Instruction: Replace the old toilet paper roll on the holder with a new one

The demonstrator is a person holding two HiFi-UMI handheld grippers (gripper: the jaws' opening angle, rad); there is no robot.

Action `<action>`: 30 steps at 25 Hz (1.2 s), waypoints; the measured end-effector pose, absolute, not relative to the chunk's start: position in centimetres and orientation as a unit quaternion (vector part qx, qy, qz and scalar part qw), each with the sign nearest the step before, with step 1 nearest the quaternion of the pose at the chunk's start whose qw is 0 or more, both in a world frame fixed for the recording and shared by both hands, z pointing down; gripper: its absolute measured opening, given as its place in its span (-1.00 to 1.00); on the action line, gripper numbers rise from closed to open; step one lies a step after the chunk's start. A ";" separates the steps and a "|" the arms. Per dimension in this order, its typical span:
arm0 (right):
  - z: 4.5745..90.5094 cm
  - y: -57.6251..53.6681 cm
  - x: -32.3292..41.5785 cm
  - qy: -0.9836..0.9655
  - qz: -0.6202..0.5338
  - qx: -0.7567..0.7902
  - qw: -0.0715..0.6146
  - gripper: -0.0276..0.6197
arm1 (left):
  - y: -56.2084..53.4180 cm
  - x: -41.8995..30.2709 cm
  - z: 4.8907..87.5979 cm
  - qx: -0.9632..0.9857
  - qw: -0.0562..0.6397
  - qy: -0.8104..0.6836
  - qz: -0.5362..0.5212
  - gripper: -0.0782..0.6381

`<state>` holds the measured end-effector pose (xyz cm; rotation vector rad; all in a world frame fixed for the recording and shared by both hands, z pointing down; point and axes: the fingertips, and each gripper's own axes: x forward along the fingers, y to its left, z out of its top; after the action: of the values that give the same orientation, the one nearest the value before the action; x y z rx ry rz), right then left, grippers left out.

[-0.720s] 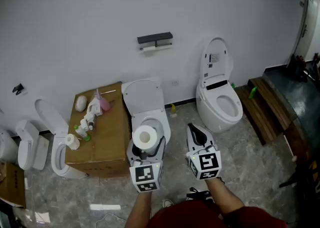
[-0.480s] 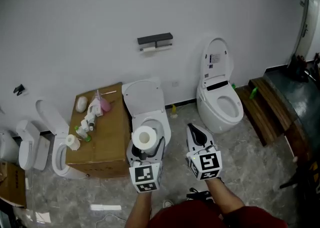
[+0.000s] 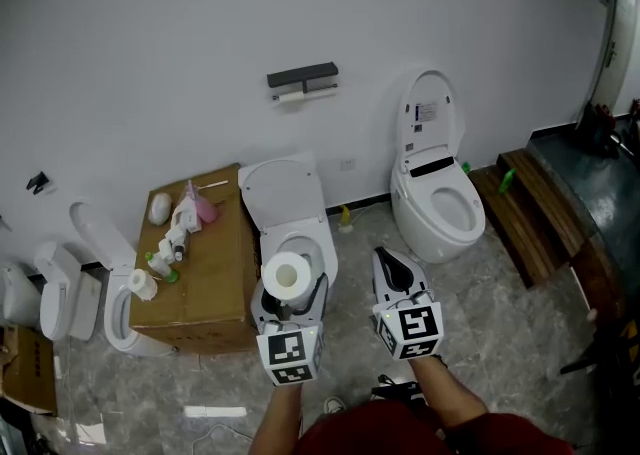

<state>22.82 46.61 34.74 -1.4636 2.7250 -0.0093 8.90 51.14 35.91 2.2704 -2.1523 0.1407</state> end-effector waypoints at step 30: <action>38.5 35.1 31.3 0.876 -0.031 -0.482 0.018 -0.84 | 39.5 17.0 38.0 0.733 0.009 -0.677 0.069 0.43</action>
<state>31.30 35.07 38.54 -1.4962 2.7196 -0.0960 17.01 39.46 37.96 2.2898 -2.1139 0.2142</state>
